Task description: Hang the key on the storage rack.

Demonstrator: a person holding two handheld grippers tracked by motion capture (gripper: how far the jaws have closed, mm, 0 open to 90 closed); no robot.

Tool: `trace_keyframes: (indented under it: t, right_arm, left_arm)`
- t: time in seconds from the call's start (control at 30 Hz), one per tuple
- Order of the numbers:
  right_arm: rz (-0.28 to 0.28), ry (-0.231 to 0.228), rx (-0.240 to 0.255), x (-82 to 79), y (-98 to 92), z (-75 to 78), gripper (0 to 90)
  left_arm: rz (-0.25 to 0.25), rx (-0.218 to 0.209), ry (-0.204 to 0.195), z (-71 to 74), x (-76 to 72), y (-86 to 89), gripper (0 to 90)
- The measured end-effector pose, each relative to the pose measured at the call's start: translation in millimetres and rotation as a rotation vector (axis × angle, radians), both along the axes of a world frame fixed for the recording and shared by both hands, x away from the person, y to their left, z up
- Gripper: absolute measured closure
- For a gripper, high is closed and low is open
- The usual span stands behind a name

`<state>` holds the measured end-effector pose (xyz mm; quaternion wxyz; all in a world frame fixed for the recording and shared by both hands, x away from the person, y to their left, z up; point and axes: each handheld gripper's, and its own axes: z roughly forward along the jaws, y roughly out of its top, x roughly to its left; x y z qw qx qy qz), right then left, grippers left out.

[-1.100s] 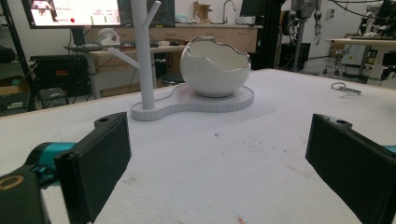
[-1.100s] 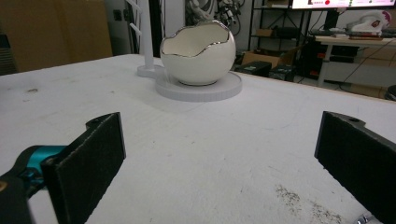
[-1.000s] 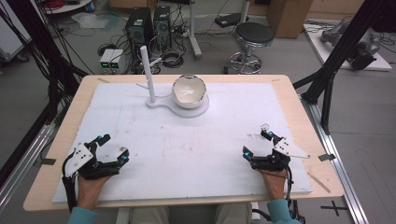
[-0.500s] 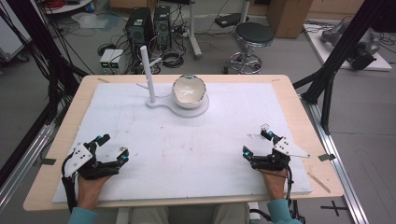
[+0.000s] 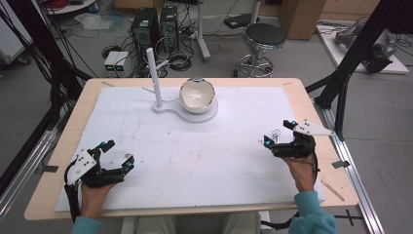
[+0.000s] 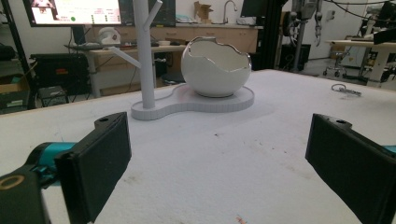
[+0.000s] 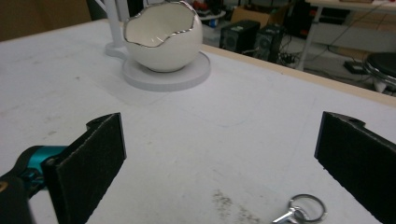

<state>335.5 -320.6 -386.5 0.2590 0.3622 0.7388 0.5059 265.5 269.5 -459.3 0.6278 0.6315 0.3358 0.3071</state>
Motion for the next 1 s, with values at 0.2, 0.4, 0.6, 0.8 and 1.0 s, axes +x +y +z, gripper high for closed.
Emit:
trace_keyframes:
  t: [0.2, 0.4, 0.6, 0.8, 1.0]
  right_arm:
    - [0.015, 0.105, -0.059, 27.7, -12.5, 20.6, 1.0]
    - [0.014, 0.233, -0.115, 51.7, -22.5, 31.8, 1.0]
    - [0.007, 0.346, -0.186, 72.7, -27.6, 36.3, 1.1]
    - [-0.004, 0.45, -0.202, 90.6, -33.2, 30.5, 1.0]
    - [-0.029, 0.54, -0.222, 104.3, -36.9, 21.8, 1.0]
  left_arm:
    - [0.0, 0.002, -0.001, 0.0, 0.2, -0.3, 7.3]
    - [-0.001, 0.006, 0.001, 0.1, 0.1, -0.3, 7.3]
    - [-0.005, 0.007, 0.0, 0.1, 0.2, -0.5, 7.3]
    - [-0.006, 0.009, -0.001, 0.1, 0.1, -0.6, 7.3]
    - [-0.007, 0.008, -0.001, 0.0, 0.2, -0.6, 7.3]
